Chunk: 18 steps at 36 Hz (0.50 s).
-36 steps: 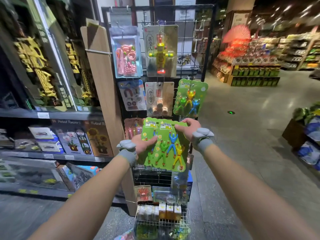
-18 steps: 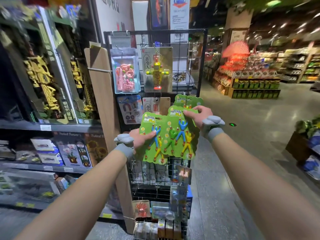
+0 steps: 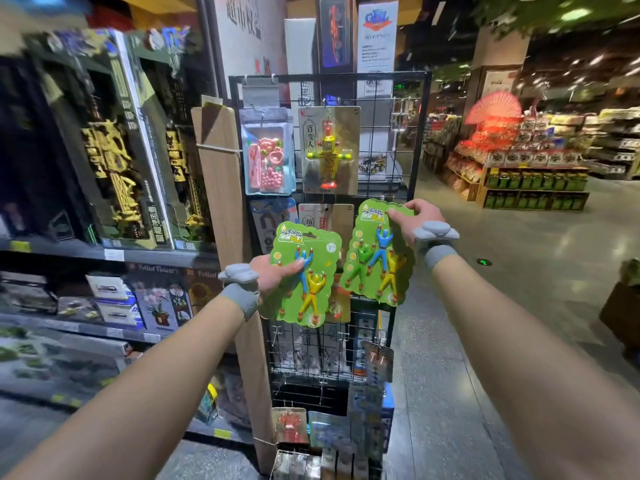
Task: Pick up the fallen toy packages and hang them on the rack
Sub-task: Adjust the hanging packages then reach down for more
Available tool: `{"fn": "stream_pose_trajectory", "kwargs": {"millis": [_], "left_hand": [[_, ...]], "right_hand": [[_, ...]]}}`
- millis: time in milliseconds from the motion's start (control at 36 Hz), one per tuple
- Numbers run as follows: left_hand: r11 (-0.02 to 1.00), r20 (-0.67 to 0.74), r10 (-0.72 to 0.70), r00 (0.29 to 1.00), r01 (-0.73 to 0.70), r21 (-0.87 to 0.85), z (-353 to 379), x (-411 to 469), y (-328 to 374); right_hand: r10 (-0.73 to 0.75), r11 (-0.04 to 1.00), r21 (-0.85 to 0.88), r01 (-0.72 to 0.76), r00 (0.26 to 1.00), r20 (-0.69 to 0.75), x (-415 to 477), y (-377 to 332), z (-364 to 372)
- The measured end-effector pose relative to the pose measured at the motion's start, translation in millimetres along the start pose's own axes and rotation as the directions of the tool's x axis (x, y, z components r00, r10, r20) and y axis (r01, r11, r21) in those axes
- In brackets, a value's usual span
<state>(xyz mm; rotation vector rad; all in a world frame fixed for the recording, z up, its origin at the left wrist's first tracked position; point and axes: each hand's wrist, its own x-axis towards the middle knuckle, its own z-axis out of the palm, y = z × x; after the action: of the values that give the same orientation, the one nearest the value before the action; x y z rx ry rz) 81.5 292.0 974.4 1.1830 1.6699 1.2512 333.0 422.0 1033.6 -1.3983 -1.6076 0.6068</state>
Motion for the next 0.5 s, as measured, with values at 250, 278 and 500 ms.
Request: {"fn": "stream_pose_trajectory", "kwargs": {"millis": [250,278,500], "left_hand": [[0.999,0.022,0.028,0.999,-0.027,-0.017,-9,-9,2],[0.999,0.023,0.03,0.999,-0.03,-0.02,-9,-8,2],[0.996,-0.008,0.032,0.999,-0.031,0.085,-17,-3,2]], "right_hand": [[0.003,1.0,-0.021,-0.002,1.0,0.017,6,3,8],[0.006,1.0,-0.013,-0.006,1.0,0.017,7,4,8],[0.014,1.0,0.001,-0.014,1.0,-0.002,13,11,15]]}}
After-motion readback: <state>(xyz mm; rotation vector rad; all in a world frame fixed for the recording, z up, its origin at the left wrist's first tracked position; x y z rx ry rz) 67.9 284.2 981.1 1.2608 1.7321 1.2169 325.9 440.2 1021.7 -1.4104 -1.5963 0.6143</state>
